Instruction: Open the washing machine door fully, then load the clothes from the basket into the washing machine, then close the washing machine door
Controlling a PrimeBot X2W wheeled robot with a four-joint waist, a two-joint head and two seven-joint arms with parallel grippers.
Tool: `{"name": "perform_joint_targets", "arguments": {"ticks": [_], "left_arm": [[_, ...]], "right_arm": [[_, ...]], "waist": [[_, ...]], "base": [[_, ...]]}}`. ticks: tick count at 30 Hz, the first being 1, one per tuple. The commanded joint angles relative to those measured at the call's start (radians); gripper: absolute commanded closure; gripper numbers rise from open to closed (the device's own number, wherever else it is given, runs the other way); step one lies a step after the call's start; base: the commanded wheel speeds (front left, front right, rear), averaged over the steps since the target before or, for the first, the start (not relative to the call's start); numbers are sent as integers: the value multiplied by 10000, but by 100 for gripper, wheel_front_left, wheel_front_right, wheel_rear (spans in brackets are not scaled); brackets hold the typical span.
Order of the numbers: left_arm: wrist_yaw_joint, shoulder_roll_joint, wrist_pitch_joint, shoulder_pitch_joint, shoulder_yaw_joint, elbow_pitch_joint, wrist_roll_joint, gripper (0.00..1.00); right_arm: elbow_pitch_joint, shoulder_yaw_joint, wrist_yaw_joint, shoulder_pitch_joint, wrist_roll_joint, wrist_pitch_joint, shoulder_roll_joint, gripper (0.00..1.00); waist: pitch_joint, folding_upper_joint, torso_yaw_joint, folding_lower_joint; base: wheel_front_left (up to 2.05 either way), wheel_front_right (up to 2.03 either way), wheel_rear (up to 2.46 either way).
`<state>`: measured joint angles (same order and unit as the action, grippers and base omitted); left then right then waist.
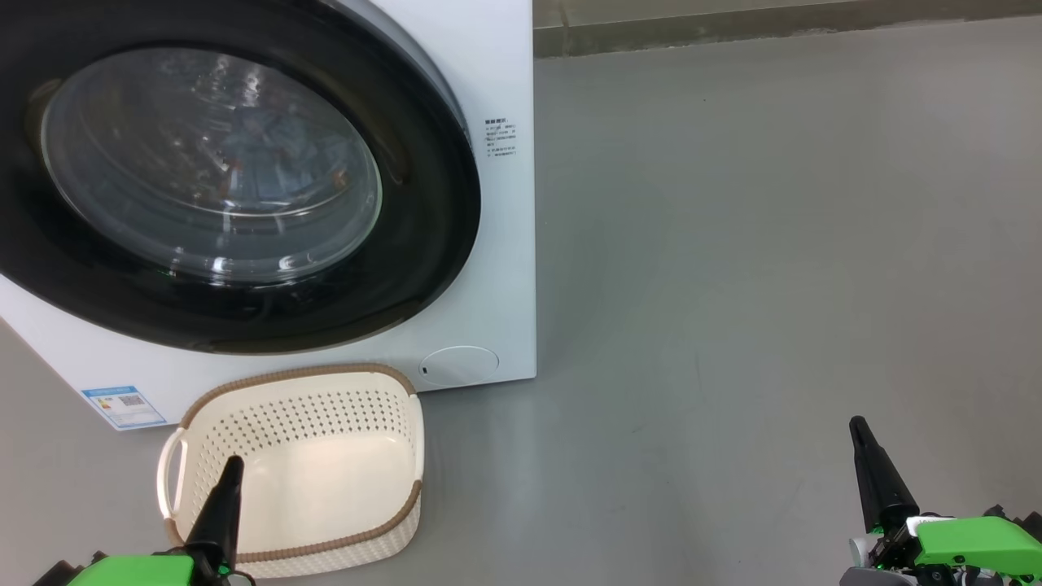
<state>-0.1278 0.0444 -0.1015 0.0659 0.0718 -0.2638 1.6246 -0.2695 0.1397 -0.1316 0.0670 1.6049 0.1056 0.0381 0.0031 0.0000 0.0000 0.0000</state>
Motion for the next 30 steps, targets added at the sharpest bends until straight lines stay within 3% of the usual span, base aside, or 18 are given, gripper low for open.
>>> {"name": "perform_joint_targets", "arguments": {"ticks": [1,30], "left_arm": [[-29,117,-57,414,346,189,-99,100],[-29,97,-81,417,375,188,-123,100]], "right_arm": [[248,-261,9,409,39,75,121,100],[248,-261,9,409,39,75,121,100]], "waist": [[0,0,0,0],[0,0,0,0]], "base": [[0,0,0],[0,0,0]]}}
